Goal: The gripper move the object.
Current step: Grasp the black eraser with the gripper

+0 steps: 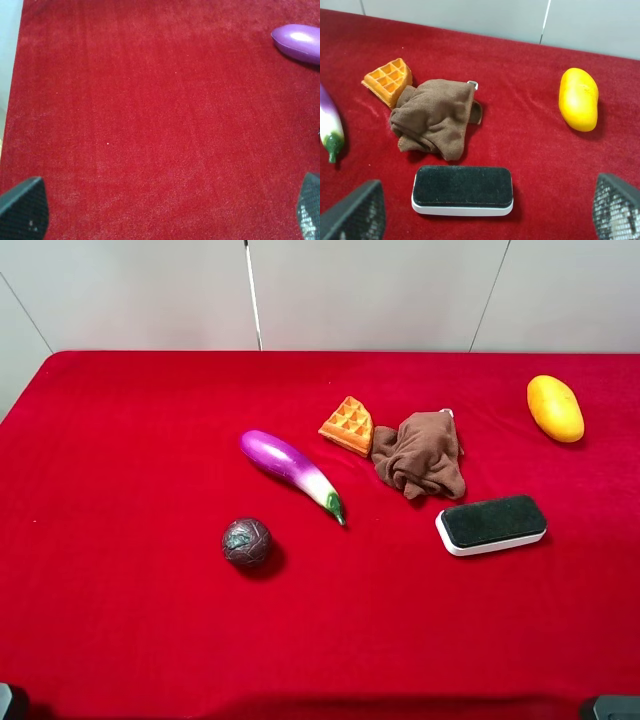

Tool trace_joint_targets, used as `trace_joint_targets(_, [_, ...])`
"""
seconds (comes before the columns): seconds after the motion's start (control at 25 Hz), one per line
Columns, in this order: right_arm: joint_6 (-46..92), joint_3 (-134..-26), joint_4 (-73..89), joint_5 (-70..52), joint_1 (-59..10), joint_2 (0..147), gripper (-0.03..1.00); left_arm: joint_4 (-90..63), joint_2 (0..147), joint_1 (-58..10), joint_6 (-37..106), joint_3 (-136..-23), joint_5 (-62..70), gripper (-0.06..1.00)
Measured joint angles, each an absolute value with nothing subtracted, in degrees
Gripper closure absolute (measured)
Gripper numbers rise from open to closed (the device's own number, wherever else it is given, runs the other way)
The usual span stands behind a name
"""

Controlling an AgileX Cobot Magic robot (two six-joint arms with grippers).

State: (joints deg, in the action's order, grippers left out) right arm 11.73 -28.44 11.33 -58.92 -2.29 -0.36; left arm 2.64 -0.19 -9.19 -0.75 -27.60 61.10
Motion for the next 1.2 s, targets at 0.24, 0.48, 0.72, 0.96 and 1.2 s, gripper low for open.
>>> trace_joint_targets(0.24, [11.73,-28.44,11.33,-58.92,-2.29,-0.36,0.34,2.64,-0.19,-9.19,-0.75,-27.60,61.10,-0.05])
trace_joint_targets(0.48, [11.73,-28.44,11.33,-58.92,-2.29,-0.36,0.34,4.65,-0.19,-9.19,-0.85,-27.60,61.10,-0.05])
trace_joint_targets(0.72, [11.73,-28.44,11.33,-58.92,-2.29,-0.36,0.34,7.21,-0.19,-9.19,-0.95,-27.60,61.10,-0.05])
trace_joint_targets(0.96, [11.68,-28.44,11.33,-58.92,-2.29,-0.36,0.34,7.24,-0.19,-9.19,-0.95,-27.60,61.10,-0.05])
trace_joint_targets(1.2, [11.68,-28.44,11.33,-58.92,-2.29,-0.36,0.34,7.24,-0.19,-9.19,-0.97,-27.60,61.10,-0.05])
